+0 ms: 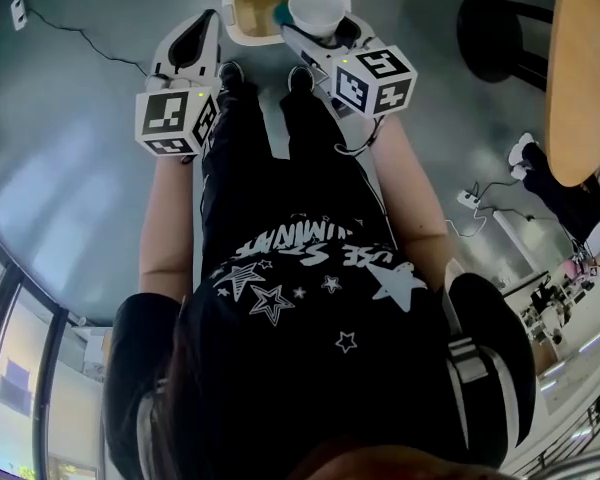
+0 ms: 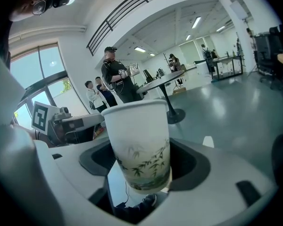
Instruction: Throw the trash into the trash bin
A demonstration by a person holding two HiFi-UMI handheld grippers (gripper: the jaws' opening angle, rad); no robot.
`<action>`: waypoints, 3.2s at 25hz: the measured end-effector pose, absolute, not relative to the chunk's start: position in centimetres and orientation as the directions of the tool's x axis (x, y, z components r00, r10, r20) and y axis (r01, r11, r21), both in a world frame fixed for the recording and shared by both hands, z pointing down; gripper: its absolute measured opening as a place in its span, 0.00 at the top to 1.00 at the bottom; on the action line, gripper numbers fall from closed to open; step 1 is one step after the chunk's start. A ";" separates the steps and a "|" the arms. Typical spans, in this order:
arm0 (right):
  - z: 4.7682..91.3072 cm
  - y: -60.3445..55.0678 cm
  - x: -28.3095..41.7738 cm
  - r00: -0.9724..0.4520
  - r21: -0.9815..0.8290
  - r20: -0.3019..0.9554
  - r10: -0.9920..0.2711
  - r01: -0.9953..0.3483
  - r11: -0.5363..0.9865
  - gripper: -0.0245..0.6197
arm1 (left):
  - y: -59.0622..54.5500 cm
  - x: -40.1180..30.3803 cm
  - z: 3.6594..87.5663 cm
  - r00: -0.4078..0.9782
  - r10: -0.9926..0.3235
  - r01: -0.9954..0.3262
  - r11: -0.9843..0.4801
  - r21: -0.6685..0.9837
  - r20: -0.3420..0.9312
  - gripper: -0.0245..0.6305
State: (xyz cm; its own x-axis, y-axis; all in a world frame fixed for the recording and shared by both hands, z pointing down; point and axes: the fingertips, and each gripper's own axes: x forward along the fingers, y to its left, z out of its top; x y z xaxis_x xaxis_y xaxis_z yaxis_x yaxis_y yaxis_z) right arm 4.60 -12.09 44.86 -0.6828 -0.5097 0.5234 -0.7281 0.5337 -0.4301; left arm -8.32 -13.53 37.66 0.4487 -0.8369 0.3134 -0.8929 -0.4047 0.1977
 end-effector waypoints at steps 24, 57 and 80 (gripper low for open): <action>52.1 -10.0 2.6 -0.633 -0.481 0.641 -0.434 -0.772 0.415 0.45 | -12.3 -8.8 46.5 0.483 -0.759 -0.871 -0.362 0.332 0.436 0.95; 60.3 -11.0 2.5 -0.607 -0.557 0.699 -0.377 -0.794 0.245 0.45 | -12.8 -9.0 56.0 0.452 -0.669 -0.879 -0.220 0.423 0.590 0.95; 61.0 -11.2 3.0 -0.561 -0.516 0.722 -0.405 -0.826 0.225 0.34 | -12.8 -7.5 54.8 0.491 -0.657 -0.863 -0.277 0.423 0.571 0.95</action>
